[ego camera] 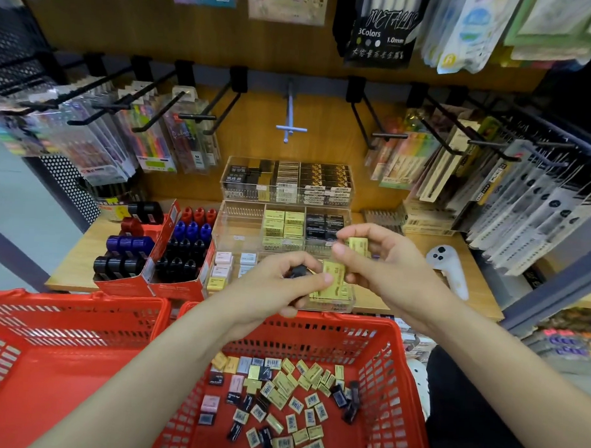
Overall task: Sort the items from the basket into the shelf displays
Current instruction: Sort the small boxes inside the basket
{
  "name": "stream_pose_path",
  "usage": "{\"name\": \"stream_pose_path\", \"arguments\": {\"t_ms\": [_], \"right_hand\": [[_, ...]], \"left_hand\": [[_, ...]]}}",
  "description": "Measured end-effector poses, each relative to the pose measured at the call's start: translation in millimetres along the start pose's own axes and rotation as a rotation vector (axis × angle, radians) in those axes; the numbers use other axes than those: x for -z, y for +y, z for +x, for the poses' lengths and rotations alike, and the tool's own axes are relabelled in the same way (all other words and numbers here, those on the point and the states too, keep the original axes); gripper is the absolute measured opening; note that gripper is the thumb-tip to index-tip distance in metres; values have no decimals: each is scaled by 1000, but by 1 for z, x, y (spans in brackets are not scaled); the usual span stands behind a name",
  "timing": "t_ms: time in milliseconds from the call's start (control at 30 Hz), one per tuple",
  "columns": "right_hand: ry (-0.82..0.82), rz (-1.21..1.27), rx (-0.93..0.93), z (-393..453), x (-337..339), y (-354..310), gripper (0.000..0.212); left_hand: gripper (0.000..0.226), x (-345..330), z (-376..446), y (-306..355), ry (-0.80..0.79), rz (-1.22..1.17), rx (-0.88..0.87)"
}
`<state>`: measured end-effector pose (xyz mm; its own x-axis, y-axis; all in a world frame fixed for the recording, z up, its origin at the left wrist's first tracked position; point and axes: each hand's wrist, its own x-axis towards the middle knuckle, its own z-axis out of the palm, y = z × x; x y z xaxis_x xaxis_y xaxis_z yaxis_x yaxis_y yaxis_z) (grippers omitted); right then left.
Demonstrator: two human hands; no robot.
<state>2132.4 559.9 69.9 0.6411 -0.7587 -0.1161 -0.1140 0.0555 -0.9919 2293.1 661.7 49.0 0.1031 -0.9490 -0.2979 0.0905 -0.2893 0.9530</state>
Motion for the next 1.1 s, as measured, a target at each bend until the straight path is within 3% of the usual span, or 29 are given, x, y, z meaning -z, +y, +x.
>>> {"name": "stream_pose_path", "arguments": {"t_ms": [100, 200, 400, 533, 667, 800, 933, 1100], "right_hand": [[42, -161, 56, 1, 0, 2, 38], [91, -510, 192, -3, -2, 6, 47], [217, -726, 367, -3, -15, 15, 33], [180, -757, 398, -1, -11, 18, 28], [162, -893, 311, 11, 15, 29, 29], [214, -966, 100, 18, 50, 49, 31], [185, -979, 66, 20, 57, 66, 31], [208, -955, 137, 66, 20, 52, 31]], "left_hand": [[11, -6, 5, -3, 90, -426, 115], [13, -7, 8, -6, 142, -643, 195], [23, -8, 10, -7, 121, -623, 194], [21, -3, 11, -10, 122, -488, 157], [34, 6, 17, -19, 228, -484, 198], [27, 26, 29, -32, 398, -610, 320], [20, 35, 36, -35, 374, -755, 354], [15, 55, 41, -29, 348, -723, 277]]}}
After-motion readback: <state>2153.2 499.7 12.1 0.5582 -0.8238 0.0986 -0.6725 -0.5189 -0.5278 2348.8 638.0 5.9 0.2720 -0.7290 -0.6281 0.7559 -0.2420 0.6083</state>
